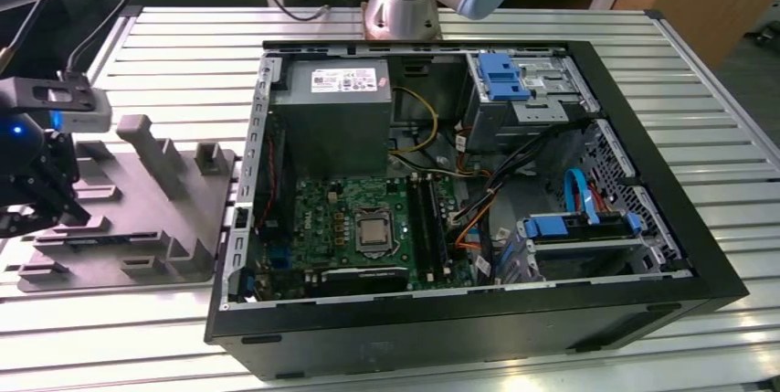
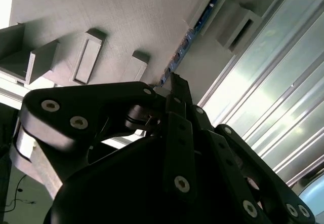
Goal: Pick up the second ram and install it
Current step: 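Pick up the second ram and move it above second insertion slot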
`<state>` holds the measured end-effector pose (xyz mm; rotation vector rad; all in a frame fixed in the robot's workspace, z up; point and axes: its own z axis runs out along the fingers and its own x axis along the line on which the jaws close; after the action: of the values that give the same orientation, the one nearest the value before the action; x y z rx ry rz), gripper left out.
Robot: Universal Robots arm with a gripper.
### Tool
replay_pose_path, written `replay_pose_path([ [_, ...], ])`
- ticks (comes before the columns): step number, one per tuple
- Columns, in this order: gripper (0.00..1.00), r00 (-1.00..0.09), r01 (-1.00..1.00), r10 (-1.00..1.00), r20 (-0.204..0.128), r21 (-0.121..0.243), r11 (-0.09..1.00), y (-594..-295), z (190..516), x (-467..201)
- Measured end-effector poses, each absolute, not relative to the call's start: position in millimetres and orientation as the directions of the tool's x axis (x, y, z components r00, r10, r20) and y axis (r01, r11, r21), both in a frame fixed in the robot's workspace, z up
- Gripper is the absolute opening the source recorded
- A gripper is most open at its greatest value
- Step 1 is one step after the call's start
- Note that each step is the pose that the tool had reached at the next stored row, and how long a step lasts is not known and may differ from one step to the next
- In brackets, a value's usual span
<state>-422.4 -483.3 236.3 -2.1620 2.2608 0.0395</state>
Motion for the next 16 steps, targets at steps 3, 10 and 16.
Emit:
replay_pose_path([
  [3, 0.10, -0.045, -0.999, -0.999, -0.027, 0.009, 0.044, -483.4, 232.0, -422.4],
  [10, 0.10, -0.045, -0.999, -0.999, -0.027, 0.009, 0.045, -483.5, 225.2, -422.4],
  [16, 0.10, -0.030, -1.000, -0.999, -0.027, 0.009, 0.030, -483.7, 221.3, -422.4],
])
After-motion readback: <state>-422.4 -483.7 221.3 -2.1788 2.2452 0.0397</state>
